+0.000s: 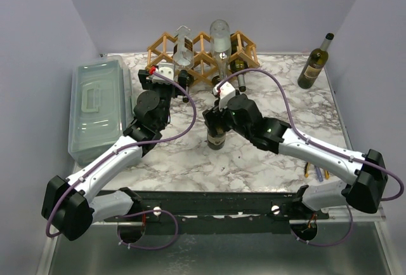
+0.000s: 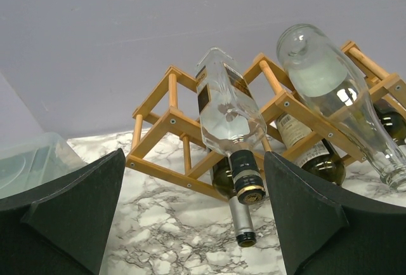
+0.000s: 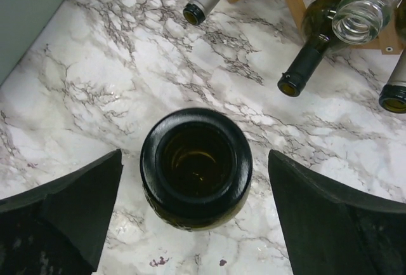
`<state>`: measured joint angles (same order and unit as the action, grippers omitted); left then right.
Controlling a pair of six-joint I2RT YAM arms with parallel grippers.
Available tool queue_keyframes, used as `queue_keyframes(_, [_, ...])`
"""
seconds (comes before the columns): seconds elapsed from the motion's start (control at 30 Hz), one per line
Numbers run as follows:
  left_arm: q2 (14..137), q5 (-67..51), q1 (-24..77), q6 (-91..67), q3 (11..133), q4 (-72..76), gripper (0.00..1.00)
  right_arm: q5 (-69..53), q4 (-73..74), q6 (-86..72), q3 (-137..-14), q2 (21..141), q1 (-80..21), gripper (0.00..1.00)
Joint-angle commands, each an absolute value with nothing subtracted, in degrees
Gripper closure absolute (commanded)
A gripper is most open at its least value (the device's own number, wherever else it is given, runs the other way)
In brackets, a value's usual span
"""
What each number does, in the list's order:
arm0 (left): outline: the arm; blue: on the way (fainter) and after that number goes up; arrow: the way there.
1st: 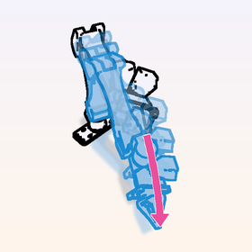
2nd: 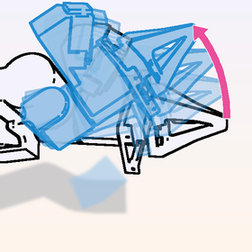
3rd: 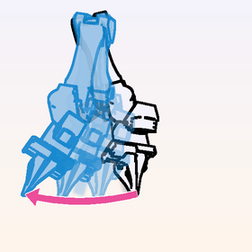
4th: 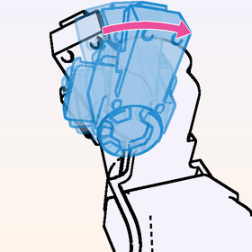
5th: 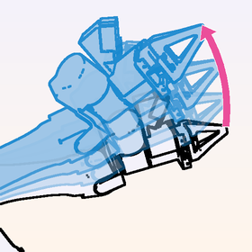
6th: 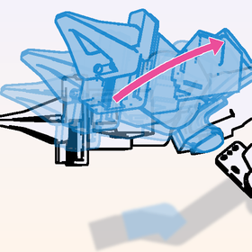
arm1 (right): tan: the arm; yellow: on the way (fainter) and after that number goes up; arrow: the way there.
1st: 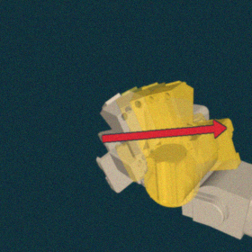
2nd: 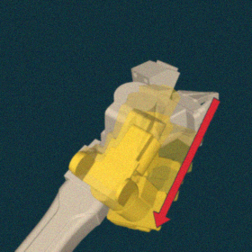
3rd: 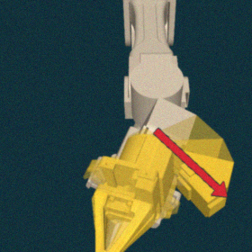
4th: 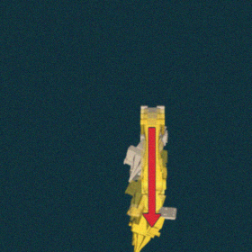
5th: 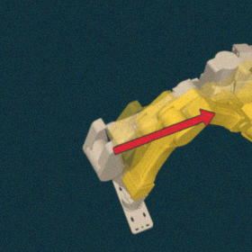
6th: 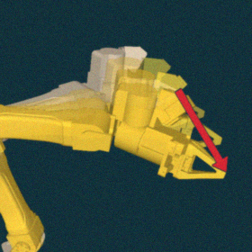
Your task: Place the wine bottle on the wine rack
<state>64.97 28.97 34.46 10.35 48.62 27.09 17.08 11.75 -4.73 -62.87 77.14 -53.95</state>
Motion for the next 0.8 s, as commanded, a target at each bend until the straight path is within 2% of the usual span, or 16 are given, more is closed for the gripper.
queue_keyframes(0.0, [65.52,29.09,34.35,10.37,49.48,26.85,0.09,15.11,16.34,-4.22,-62.94,74.41,-54.27,0.0])
queue_keyframes(0.2, [65.57,29.0,34.37,9.93,49.53,26.63,0.09,12.12,18.31,-5.73,-60.61,72.22,-54.23,0.0])
queue_keyframes(0.37, [65.37,28.76,34.37,8.93,50.13,25.26,0.07,11.12,9.72,-6.82,-51.62,68.55,-54.23,0.0])
queue_keyframes(0.53, [65.65,28.3,34.37,7.48,51.04,23.36,0.06,12.41,-4.64,-5.93,-41.69,66.37,-54.23,0.0])
queue_keyframes(0.77, [64.44,25.81,34.37,3.84,53.79,17.58,0.05,17.77,-42.5,-0.65,-22.54,66.22,-54.23,0.0])
